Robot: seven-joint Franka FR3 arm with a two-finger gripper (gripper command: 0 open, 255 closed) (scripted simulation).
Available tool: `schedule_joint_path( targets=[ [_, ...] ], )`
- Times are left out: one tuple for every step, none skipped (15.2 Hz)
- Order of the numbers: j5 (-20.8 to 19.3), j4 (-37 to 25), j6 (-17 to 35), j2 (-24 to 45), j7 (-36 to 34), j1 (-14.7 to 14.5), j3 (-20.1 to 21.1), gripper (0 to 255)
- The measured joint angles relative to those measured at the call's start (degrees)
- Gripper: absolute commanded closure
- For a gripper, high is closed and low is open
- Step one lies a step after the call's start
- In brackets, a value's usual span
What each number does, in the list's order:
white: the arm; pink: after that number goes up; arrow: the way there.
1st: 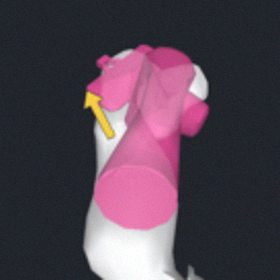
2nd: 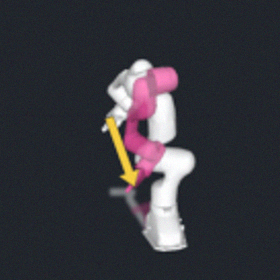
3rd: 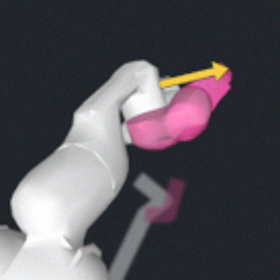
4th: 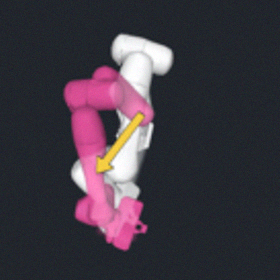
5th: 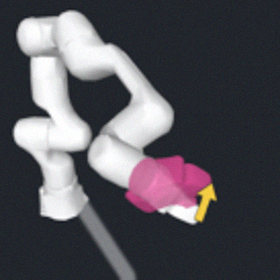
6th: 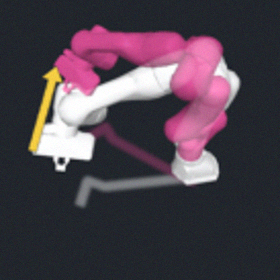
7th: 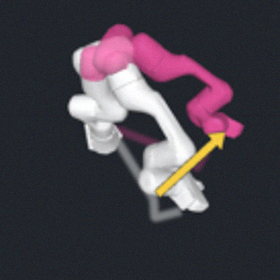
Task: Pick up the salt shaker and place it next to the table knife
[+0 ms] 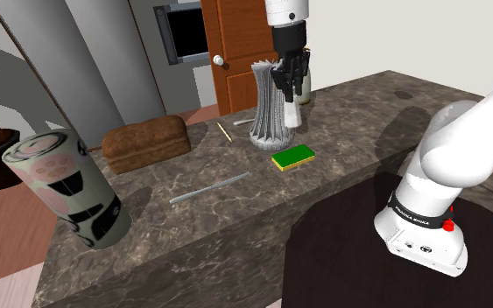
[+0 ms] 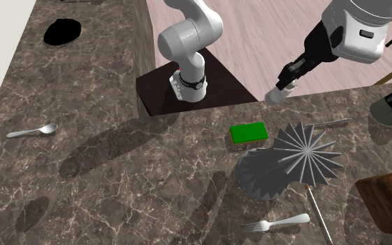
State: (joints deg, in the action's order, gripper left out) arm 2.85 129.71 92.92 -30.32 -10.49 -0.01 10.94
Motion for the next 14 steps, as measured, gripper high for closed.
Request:
schedule_joint_path(
  targets=[
    [0.45, -1.21, -0.09, 1.10, -1.27, -0.34, 1.00, 255],
    [1.10, -1.65, 0.13, 1.73, -2.77, -0.87, 2.19, 255],
    [1.57, -2.69, 0.18, 2.78, -4.19, -1.26, 3.29, 255],
    [2.03, -3.33, 0.68, 3.89, -5.67, -1.67, 4.47, 255],
    [2.38, -4.53, 0.70, 5.10, -7.08, -2.01, 5.55, 255],
    [2.78, -5.60, 0.57, 6.00, -8.60, -2.44, 6.68, 255],
    [3.06, -6.45, 0.66, 6.89, -9.89, -2.78, 7.64, 255],
    [3.35, -7.14, 0.90, 7.77, -11.27, -3.15, 8.67, 255],
    [3.39, -8.74, 0.80, 9.23, -12.62, -3.38, 9.66, 255],
    [3.61, -9.84, 0.91, 10.39, -14.28, -3.81, 10.88, 255],
    [3.56, -11.48, 1.05, 12.14, -15.92, -4.11, 12.07, 255],
    [3.55, -12.47, 1.46, 13.54, -17.49, -4.46, 13.19, 255],
    [3.25, -14.72, 1.17, 15.54, -19.19, -4.74, 14.34, 255],
    [3.06, -16.42, 0.92, 17.01, -20.84, -5.12, 15.41, 255]
  ],
)
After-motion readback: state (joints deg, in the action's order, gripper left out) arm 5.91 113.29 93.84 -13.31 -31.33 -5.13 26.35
